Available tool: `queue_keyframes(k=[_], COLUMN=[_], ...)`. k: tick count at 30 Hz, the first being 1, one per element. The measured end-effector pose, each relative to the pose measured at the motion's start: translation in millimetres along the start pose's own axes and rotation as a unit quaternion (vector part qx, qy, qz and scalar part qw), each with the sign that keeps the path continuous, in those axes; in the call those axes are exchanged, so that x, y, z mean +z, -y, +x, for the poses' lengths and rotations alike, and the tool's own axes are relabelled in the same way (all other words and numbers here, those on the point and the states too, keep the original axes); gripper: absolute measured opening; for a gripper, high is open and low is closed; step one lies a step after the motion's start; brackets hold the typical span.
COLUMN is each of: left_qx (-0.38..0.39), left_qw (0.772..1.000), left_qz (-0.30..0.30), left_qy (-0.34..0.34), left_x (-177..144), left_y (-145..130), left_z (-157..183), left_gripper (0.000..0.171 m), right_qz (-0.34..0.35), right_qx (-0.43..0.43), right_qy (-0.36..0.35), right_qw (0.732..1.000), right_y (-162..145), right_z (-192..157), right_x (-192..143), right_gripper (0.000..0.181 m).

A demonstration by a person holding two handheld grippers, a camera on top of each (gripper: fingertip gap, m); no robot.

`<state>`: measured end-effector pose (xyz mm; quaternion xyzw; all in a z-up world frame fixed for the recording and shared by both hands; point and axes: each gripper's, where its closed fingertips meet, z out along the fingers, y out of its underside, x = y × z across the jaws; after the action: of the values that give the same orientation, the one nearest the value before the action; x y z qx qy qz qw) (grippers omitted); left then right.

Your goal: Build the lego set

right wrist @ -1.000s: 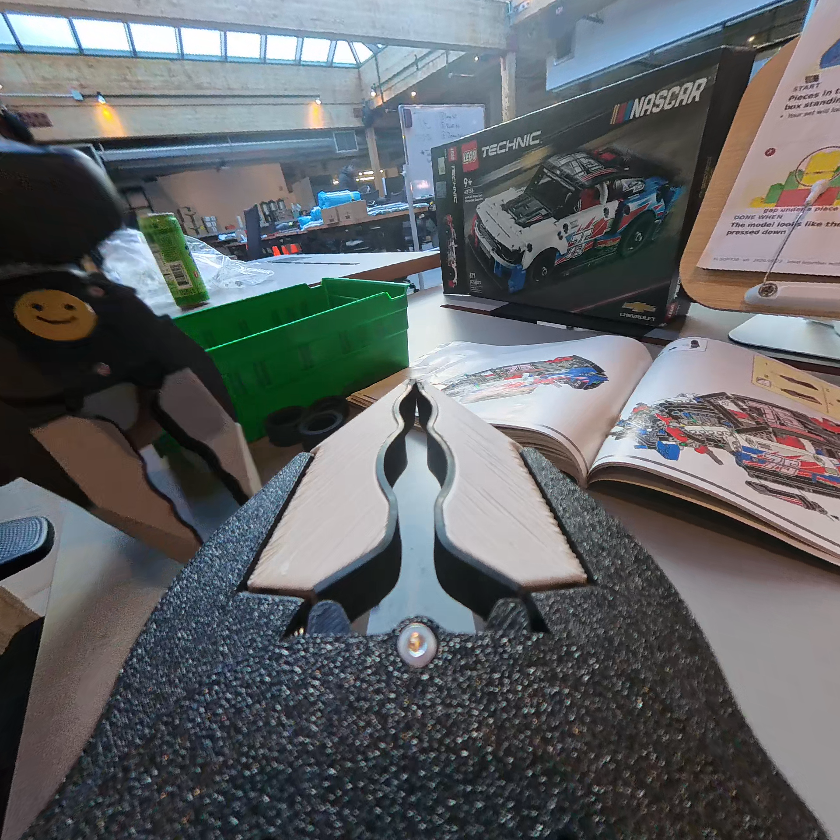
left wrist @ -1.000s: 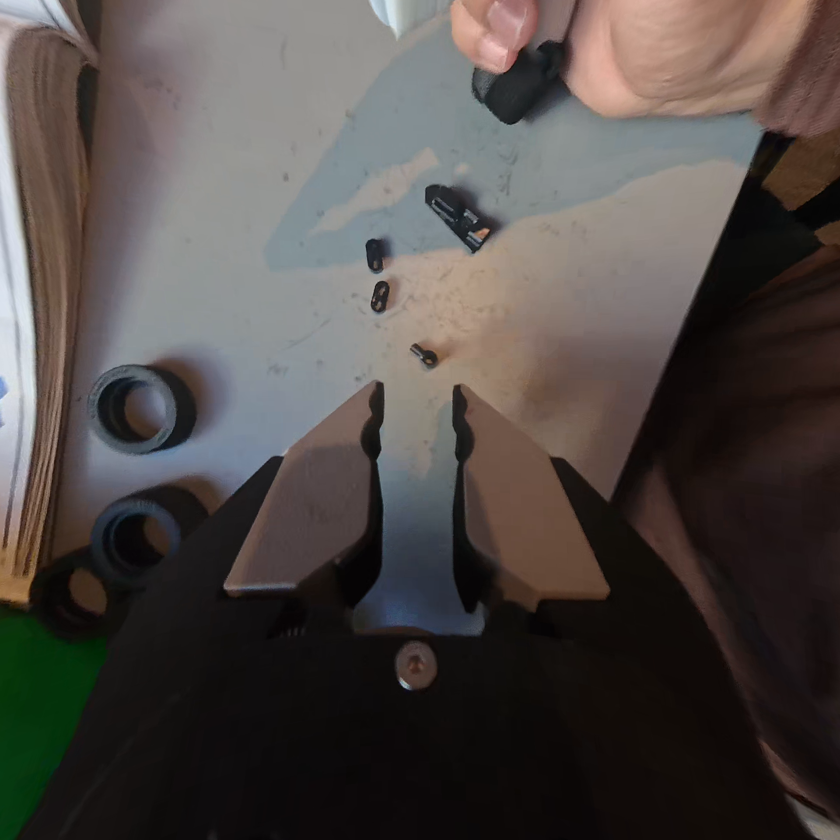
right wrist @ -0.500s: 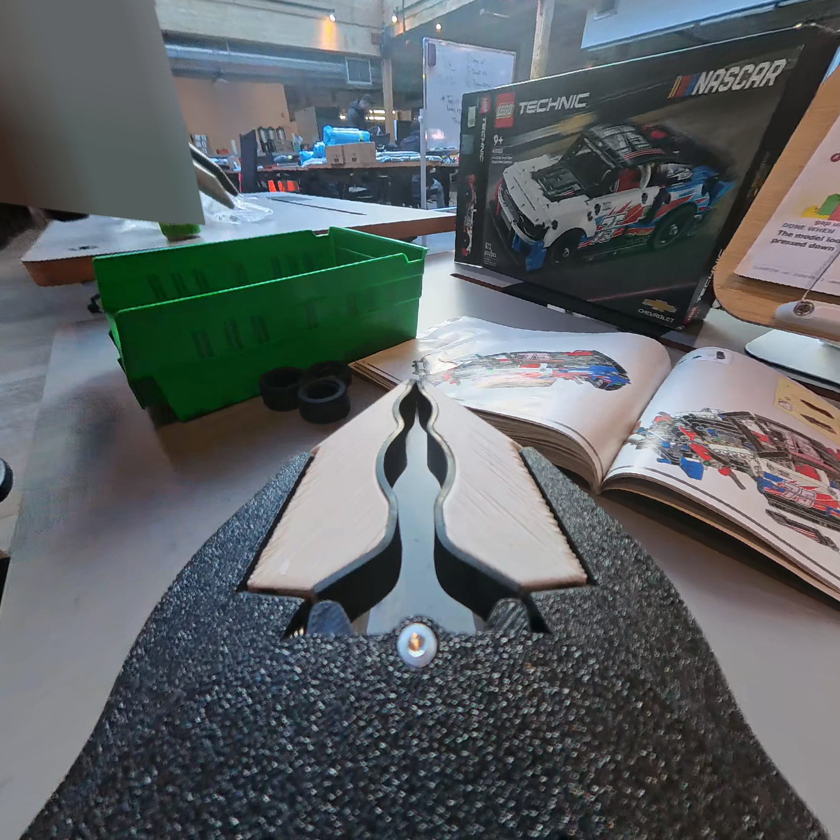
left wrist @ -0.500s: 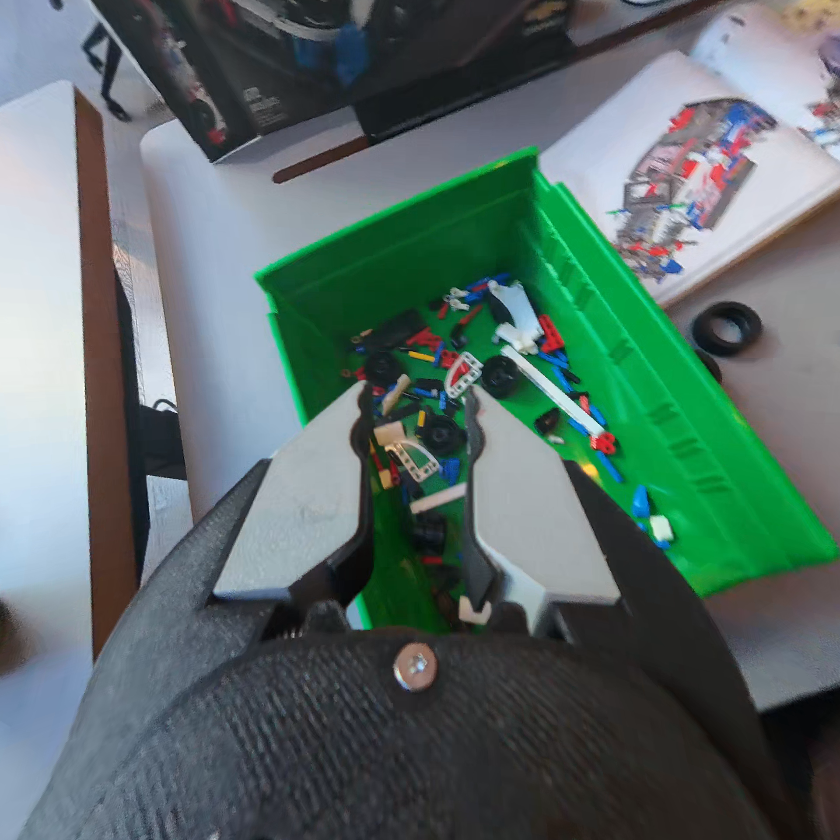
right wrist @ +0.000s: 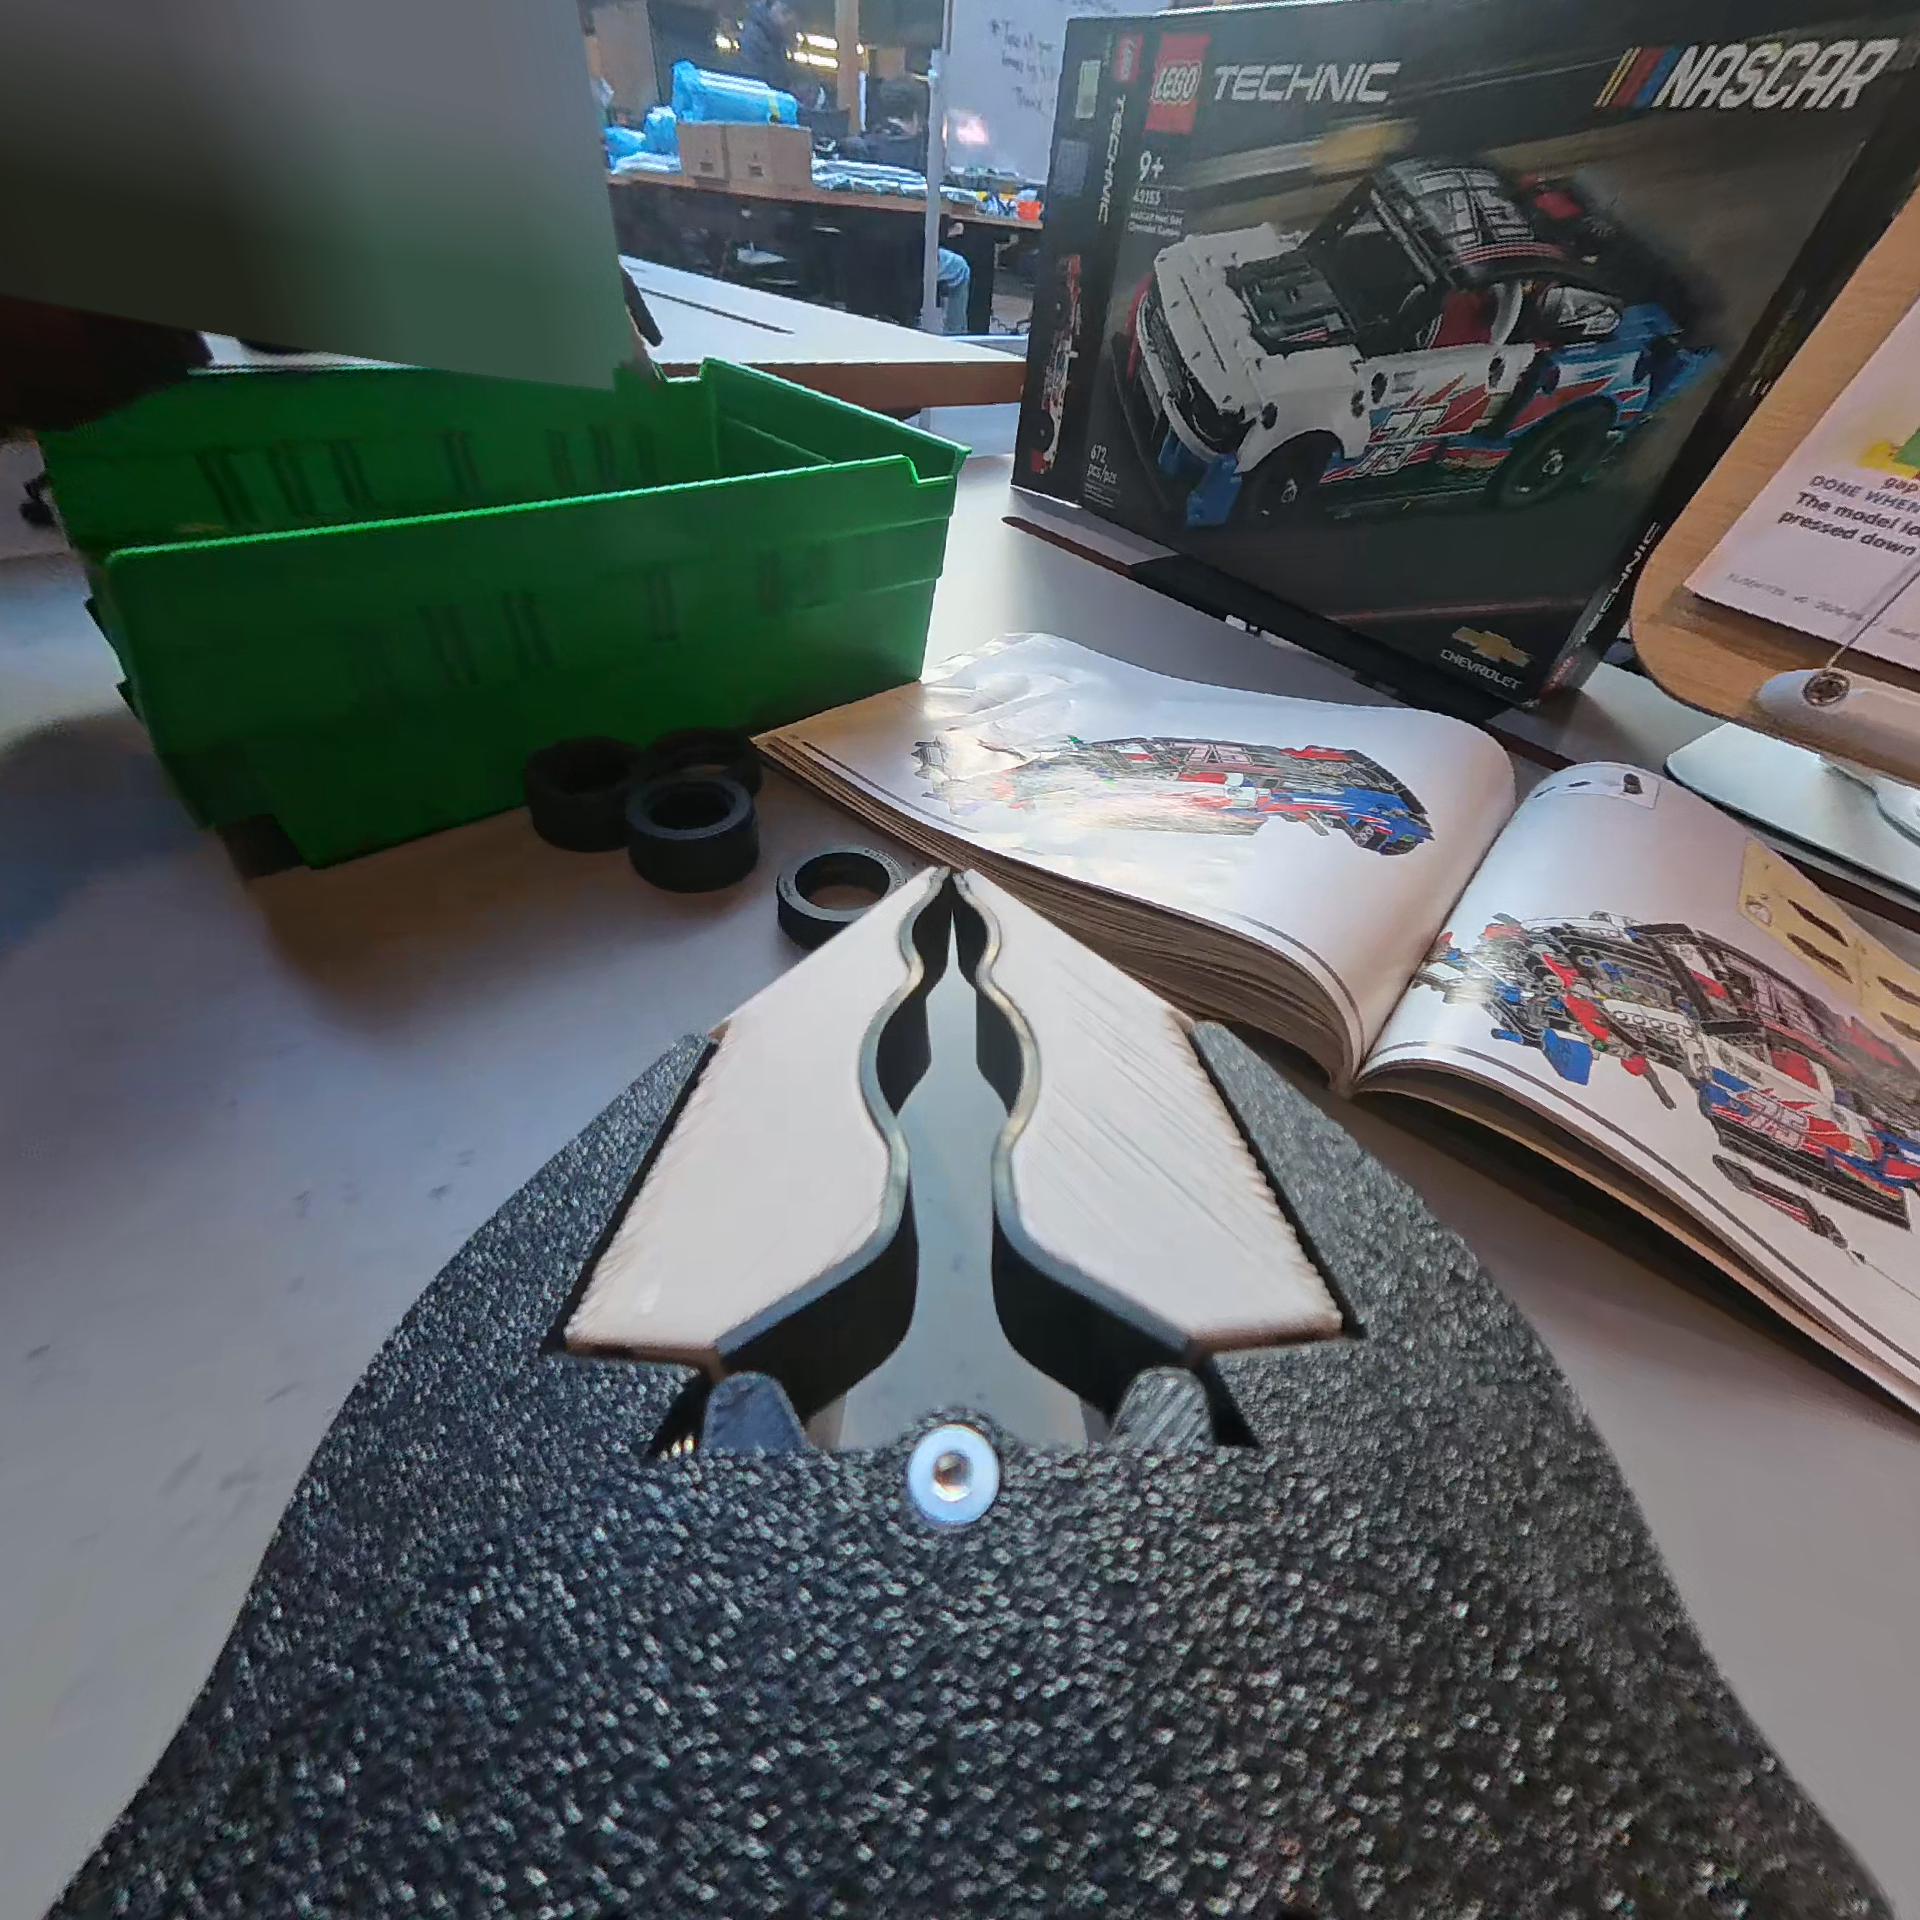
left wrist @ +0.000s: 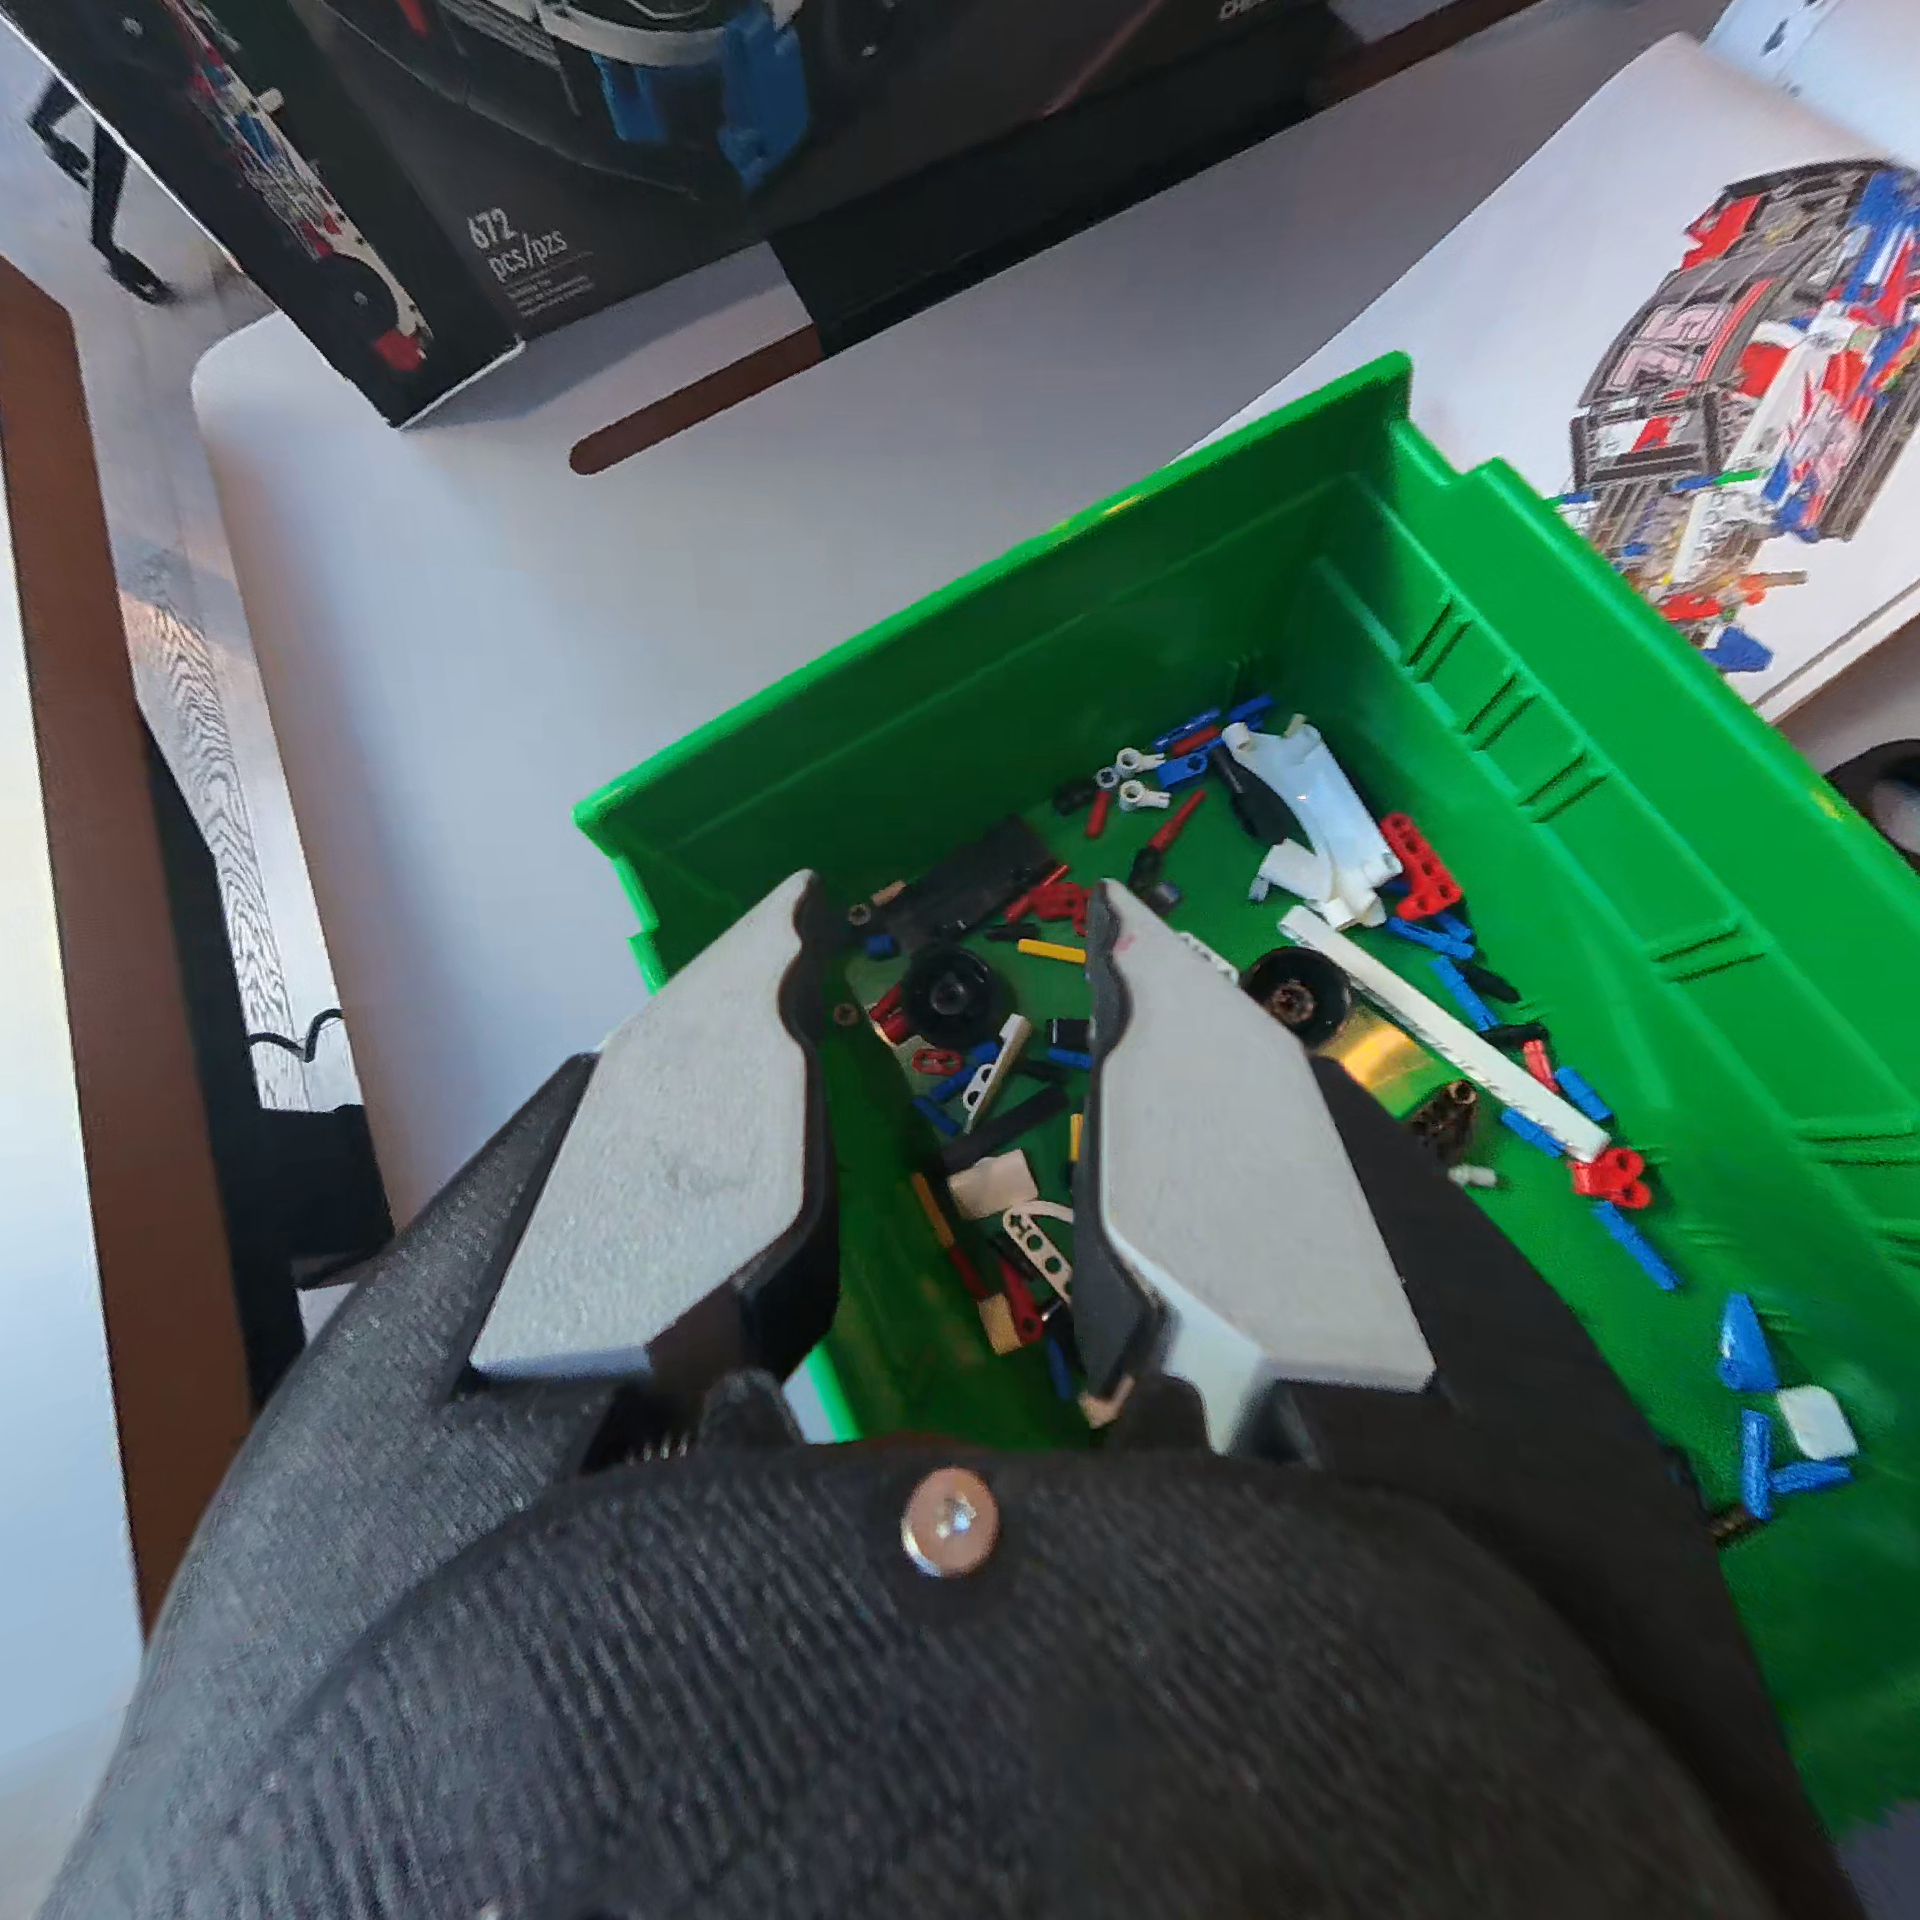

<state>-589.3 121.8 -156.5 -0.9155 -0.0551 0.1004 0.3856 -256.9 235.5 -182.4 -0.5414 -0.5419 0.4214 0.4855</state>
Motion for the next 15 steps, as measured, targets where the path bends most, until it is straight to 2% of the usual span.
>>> queue_keyframes(k=[15], left_qx=[0.056], left_qw=[0.993], left_qz=[-0.089], left_qy=[-0.043], left_x=[13.7], left_y=[-18.4], left_z=[15.9], left_gripper=[0.049], right_qz=[0.004], right_qx=[0.008], right_qy=[0.002], right_qw=[1.0], right_y=[1.0], right_z=[2.2], right_x=[-0.2], right_gripper=[0.0])
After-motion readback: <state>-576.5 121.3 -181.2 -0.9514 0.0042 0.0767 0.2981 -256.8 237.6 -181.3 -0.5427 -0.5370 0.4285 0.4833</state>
